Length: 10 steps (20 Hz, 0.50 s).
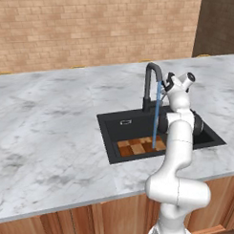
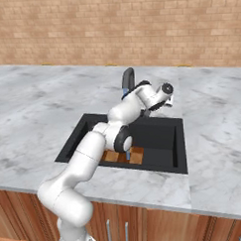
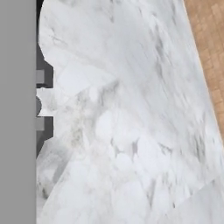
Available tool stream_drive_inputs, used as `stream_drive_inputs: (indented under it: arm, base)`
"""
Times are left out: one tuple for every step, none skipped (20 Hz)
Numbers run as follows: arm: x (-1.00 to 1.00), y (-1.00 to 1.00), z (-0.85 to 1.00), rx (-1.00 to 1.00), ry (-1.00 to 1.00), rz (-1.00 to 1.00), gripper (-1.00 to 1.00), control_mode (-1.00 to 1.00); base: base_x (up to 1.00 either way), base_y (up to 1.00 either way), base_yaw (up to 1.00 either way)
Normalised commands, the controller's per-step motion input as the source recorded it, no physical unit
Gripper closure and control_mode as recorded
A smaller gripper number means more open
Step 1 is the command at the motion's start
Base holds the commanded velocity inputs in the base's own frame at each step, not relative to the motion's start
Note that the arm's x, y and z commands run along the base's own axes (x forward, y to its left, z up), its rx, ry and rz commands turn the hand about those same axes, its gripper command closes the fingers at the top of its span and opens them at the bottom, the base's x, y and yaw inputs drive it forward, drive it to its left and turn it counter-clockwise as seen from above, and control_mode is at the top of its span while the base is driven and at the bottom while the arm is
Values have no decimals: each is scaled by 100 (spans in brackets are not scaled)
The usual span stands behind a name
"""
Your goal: Turn on the sink faucet with hot water and rinse the cutting board for ten seconds, then turn off the faucet. Push the cutting board to reach the water if necessary.
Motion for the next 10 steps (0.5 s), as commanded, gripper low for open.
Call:
stream_drive_inputs:
  arm:
    - [-40, -13, -43, 0, 9, 0, 100, -100]
    - [-36, -9, -41, 0, 10, 0, 100, -100]
    - [-31, -7, -39, 0, 11, 0, 100, -100]
    - [-29, -7, -38, 0, 11, 0, 100, -100]
    - [-28, -6, -39, 0, 11, 0, 100, -100]
    - [-28, -5, -41, 0, 11, 0, 100, -100]
    - [-27, -6, -40, 0, 12, 0, 100, -100]
    - [-28, -4, -42, 0, 11, 0, 100, -100]
    - [-29, -6, -43, 0, 10, 0, 100, -100]
    - [-27, -4, -45, 0, 10, 0, 100, -100]
  base:
    - [0, 0, 0]
    - [0, 0, 0]
    - [0, 0, 0]
    - [0, 0, 0]
    - [0, 0, 0]
    - [0, 0, 0]
    - [0, 0, 0]
    - [0, 0, 0]
    - [0, 0, 0]
    - [0, 0, 0]
